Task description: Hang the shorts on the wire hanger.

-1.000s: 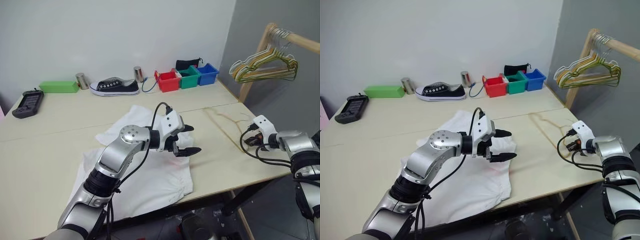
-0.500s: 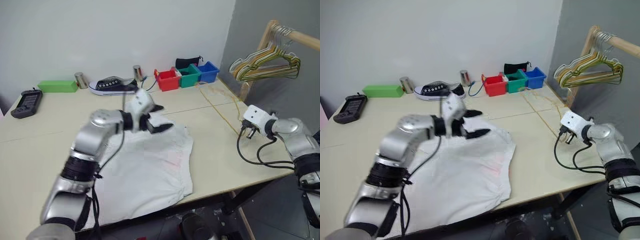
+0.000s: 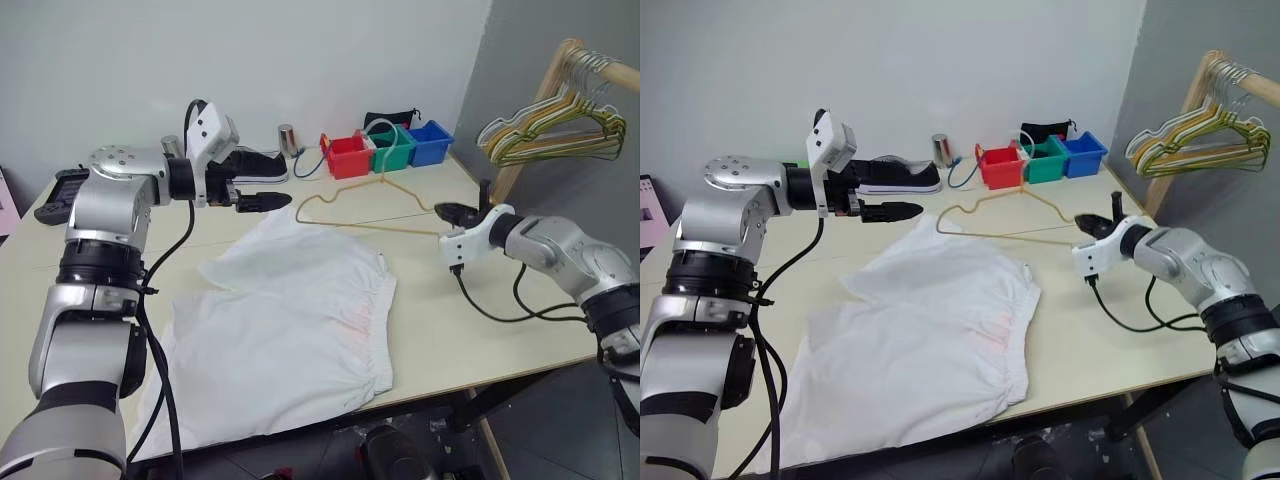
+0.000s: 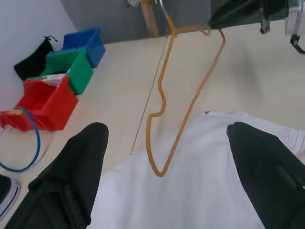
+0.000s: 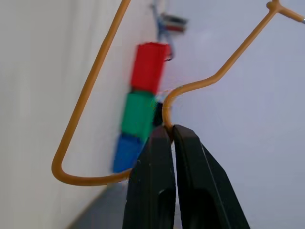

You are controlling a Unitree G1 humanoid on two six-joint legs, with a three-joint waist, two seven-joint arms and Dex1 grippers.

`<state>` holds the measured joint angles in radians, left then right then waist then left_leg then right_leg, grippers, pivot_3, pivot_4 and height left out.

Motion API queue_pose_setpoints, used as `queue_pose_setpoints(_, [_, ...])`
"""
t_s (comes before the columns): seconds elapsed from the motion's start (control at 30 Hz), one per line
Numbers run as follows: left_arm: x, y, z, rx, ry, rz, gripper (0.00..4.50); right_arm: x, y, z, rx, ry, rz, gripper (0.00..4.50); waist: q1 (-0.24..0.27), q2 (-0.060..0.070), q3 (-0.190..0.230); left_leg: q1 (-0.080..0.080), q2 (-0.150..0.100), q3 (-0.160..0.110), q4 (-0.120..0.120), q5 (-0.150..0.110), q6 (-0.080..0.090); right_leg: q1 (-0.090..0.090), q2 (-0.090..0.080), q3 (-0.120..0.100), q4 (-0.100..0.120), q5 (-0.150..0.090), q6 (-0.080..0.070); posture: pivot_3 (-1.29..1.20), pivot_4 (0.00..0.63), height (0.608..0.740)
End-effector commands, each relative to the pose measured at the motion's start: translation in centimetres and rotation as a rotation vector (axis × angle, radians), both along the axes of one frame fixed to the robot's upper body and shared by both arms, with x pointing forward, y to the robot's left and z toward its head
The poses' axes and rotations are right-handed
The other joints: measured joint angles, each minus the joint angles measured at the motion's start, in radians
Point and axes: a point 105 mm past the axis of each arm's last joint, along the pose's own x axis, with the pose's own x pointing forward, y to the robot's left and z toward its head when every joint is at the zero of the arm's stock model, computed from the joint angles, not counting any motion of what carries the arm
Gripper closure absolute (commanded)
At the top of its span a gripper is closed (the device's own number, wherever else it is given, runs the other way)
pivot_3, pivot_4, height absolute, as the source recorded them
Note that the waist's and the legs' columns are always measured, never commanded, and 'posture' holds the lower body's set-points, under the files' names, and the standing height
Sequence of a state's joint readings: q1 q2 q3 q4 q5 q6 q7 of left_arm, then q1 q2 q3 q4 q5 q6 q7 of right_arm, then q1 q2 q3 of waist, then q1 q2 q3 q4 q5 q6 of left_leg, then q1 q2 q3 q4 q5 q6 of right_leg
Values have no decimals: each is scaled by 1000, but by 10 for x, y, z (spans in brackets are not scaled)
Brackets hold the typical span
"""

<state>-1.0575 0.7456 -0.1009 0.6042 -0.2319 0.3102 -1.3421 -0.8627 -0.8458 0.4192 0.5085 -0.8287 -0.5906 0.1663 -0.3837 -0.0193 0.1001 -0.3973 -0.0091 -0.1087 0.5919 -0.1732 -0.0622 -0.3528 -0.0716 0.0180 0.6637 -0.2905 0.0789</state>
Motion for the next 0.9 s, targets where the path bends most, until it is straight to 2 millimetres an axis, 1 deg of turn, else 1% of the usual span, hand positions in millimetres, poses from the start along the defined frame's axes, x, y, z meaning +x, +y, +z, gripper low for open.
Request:
queue_pose_setpoints(0.03, [2,4,1,80,-5,-34,256,-10,29,34,-11,-171,158,4460,0,0,0,0,0,0,0,0,0,0,0,1,0,0,0,-305,21,740])
queue_pose_setpoints(0.13, [6,-3,-1,101,-1,-60,256,-16,45,38,-16,-200,236,4460,-1,0,0,0,0,0,0,0,0,0,0,1,0,0,0,-313,14,740])
queue_pose_setpoints(0.27, [4,-14,-7,139,19,-122,256,-18,55,40,-16,-205,266,4460,0,0,0,-1,0,0,1,0,0,0,0,1,1,0,0,-320,11,740])
queue_pose_setpoints(0.43, [-8,-25,-13,168,53,-213,256,-13,54,39,-26,-193,238,4460,-4,0,0,0,0,0,0,0,0,0,0,1,1,0,0,-326,9,740])
queue_pose_setpoints(0.53, [-14,-25,-18,195,73,-235,256,-10,51,35,-38,-176,218,4460,-5,0,0,0,0,0,1,0,0,0,0,1,2,0,0,-326,9,740])
queue_pose_setpoints(0.67, [-15,-23,-26,215,81,-226,256,-9,51,36,-38,-177,216,4460,-6,0,0,0,0,0,1,0,0,0,0,1,3,0,0,-326,9,740])
queue_pose_setpoints(0.77, [-15,-26,-29,221,77,-228,256,-8,52,37,-43,-180,212,4460,-6,0,0,1,0,0,1,1,1,0,0,1,5,0,0,-326,9,740])
queue_pose_setpoints(0.83, [-13,-28,-30,224,69,-220,627,-6,53,39,-41,-183,211,4500,-6,0,0,2,0,0,2,1,1,0,0,1,8,0,0,-328,9,740])
queue_pose_setpoints(0.87, [-12,-28,-30,225,66,-214,705,-6,54,40,-39,-185,212,4500,-6,0,0,2,0,0,2,1,1,-1,0,2,9,0,0,-328,9,740])
queue_pose_setpoints(0.9, [-11,-28,-31,228,63,-209,920,-6,55,41,-38,-187,213,4500,-6,0,0,3,0,0,2,1,1,-1,0,2,10,0,0,-328,9,740])
